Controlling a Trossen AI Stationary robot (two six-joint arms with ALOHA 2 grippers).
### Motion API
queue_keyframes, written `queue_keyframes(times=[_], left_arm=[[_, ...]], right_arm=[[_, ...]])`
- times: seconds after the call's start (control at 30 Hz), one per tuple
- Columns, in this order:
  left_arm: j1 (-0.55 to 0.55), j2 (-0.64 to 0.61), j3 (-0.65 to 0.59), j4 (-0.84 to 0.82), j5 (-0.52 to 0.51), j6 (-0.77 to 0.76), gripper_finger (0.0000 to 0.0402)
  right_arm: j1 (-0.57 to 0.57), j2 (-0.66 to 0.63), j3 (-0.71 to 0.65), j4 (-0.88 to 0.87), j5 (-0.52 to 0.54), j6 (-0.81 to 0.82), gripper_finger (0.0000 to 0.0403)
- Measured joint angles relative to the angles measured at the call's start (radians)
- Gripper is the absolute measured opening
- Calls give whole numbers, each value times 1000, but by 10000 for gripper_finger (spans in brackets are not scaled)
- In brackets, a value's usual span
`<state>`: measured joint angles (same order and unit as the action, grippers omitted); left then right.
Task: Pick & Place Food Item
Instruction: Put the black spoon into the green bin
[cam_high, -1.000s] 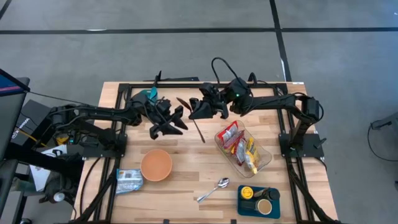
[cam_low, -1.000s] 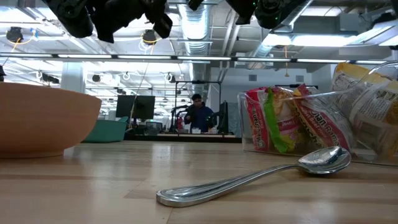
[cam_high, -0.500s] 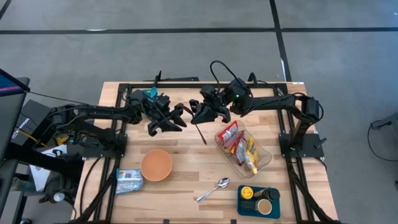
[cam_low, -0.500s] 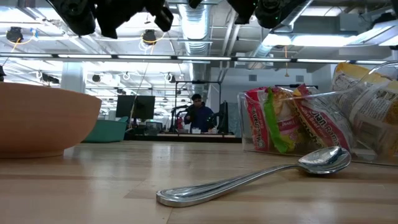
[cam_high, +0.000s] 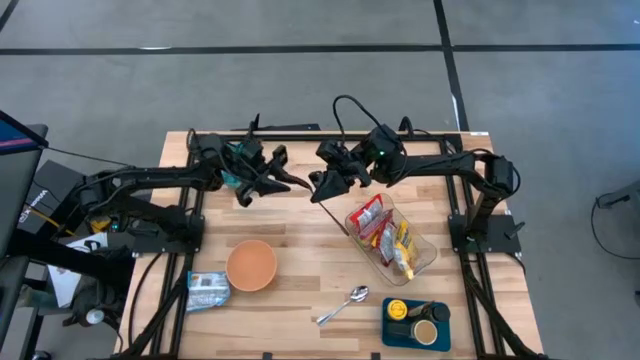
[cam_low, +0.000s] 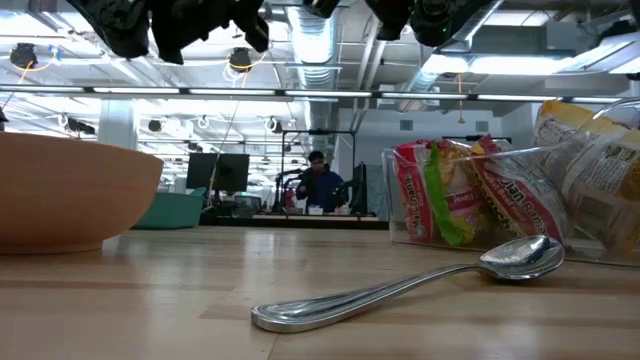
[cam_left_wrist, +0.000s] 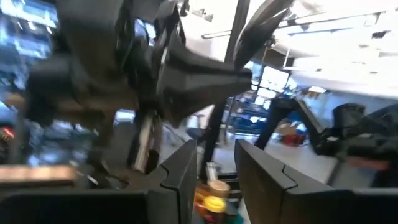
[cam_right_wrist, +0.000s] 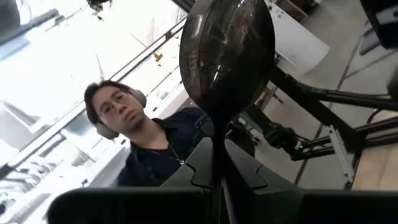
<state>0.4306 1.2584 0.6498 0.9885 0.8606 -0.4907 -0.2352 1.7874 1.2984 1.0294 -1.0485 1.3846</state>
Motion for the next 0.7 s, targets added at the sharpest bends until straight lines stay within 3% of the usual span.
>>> queue_keyframes(times=[0.13,0.37,0.7], left_arm=[[14,-49,0,-32,-33,124,104],[9,-106,0,-99,-184,286,104],[8,-108,0,-128,-85,292,104]], right_arm=[[-1,0,0,-2,35,65,9],[10,0,0,-93,55,93,9],[12,1,-1,-147,88,29,10]])
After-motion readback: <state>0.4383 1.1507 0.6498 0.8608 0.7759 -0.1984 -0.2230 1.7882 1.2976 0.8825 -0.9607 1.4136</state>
